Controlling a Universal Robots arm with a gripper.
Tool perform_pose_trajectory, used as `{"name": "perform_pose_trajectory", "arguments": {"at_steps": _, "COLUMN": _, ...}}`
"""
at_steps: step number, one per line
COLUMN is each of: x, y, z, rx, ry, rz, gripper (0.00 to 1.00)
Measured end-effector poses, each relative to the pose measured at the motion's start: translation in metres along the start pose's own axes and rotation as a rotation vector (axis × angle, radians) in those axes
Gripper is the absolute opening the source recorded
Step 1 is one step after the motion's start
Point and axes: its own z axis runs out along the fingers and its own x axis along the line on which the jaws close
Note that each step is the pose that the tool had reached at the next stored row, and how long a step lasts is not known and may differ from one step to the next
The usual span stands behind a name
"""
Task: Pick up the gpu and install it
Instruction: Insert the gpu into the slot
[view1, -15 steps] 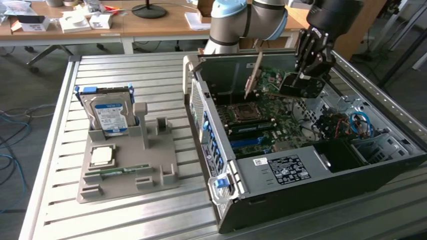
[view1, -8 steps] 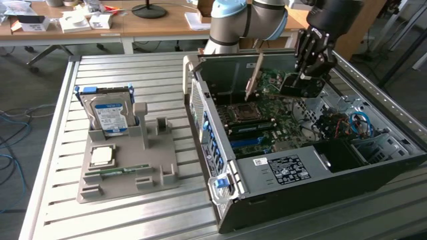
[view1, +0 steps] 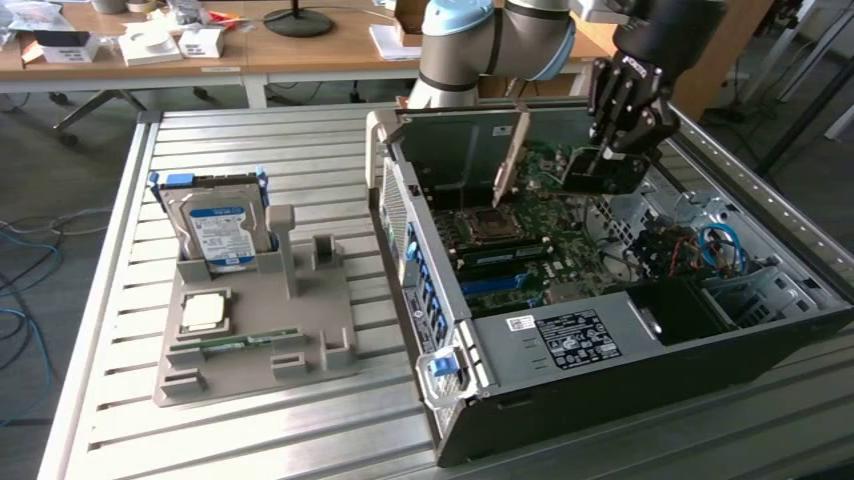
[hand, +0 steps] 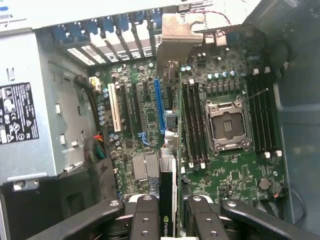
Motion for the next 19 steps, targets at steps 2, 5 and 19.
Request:
{"name": "perform_pose_trajectory", "arguments": {"at_steps": 2, "x": 0.0, "y": 0.0, "z": 0.0, "rx": 0.001, "ry": 0.0009, "rz": -0.019, "gripper": 0.26}}
{"name": "perform_pose_trajectory", "arguments": {"at_steps": 5, "x": 0.0, "y": 0.0, "z": 0.0, "rx": 0.0013, "ry": 0.0012, "rz": -0.023, "gripper": 0.26}}
{"name": "perform_pose_trajectory", "arguments": {"at_steps": 19, "x": 0.0003, "y": 0.0021, "z": 0.0005, "rx": 0.0105, "ry": 0.0019, "rz": -0.087, "gripper": 0.26}}
